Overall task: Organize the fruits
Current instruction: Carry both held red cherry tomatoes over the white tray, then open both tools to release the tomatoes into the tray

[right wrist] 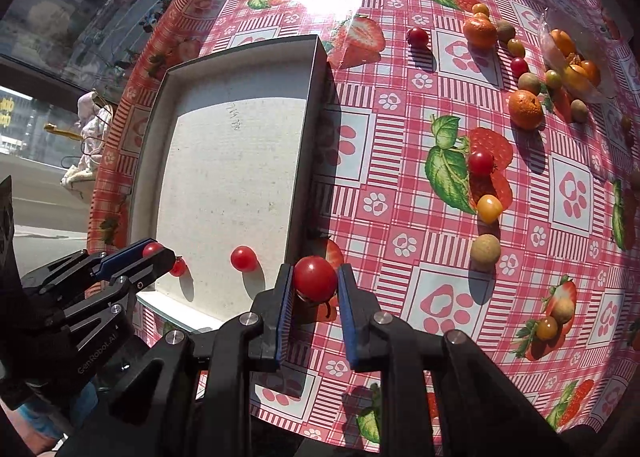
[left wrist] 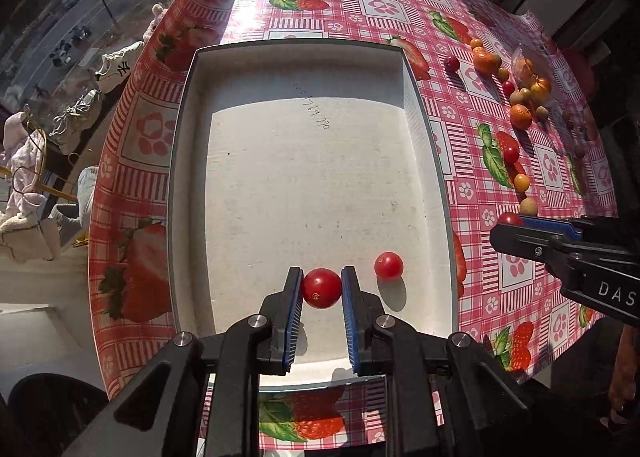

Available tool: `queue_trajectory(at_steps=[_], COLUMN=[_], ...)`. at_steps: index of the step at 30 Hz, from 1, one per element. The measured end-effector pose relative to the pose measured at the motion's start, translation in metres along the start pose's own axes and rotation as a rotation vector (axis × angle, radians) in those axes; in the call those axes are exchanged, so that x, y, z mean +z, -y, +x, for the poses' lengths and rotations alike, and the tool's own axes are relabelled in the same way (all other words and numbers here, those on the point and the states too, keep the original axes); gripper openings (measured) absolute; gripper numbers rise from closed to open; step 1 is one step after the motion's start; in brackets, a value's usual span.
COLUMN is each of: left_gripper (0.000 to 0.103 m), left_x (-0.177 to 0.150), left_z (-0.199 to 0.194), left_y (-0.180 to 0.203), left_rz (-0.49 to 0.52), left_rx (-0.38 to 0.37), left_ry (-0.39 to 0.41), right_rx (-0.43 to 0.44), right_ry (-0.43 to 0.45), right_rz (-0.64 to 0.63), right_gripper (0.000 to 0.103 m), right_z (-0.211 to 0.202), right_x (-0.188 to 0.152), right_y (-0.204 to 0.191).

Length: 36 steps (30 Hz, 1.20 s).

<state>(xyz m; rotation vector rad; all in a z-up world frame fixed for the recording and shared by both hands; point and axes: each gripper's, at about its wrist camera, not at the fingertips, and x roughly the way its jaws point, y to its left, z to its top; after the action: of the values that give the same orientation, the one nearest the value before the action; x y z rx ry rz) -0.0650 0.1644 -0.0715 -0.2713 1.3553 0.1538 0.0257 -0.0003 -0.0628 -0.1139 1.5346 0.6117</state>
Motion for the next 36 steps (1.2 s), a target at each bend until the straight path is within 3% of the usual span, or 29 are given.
queue_trajectory(at_steps=[11,29,30,31,33,36], left_gripper=[0.021,0.022,0.032,0.052,0.069,0.069], left_x=[0.012,0.016,0.018,0.018,0.017,0.016], left_z=[0.033,0.063,0.066,0.066,0.064,0.062], left_y=[-0.032,-0.024,-0.022,-0.022,-0.02,-0.019], left_rz=[-0.043,0.003,0.002,0.0,-0.001,-0.005], left_rx=[0.063,0.092,0.083,0.086,0.125,0.109], left_ry=[-0.03,-0.085,-0.089,-0.09,-0.067,-0.072], right_rx=[0.012,-0.052,-0.052,-0.048,-0.037,-0.032], right_ry=[-0.06,-0.132,-0.133,-0.135,-0.141,-0.136], right_rz=[-0.111,-0.113,-0.114,-0.112,-0.109,-0.1], right_gripper=[0.023,0.025,0.025,0.026,0.032,0.046], right_z=[0.038,0.097,0.098,0.099,0.102,0.1], right_x=[0.023,0.048,0.048,0.048,0.049,0.05], right_y=[-0.053,-0.069,-0.071,-0.071,-0.077,-0.073])
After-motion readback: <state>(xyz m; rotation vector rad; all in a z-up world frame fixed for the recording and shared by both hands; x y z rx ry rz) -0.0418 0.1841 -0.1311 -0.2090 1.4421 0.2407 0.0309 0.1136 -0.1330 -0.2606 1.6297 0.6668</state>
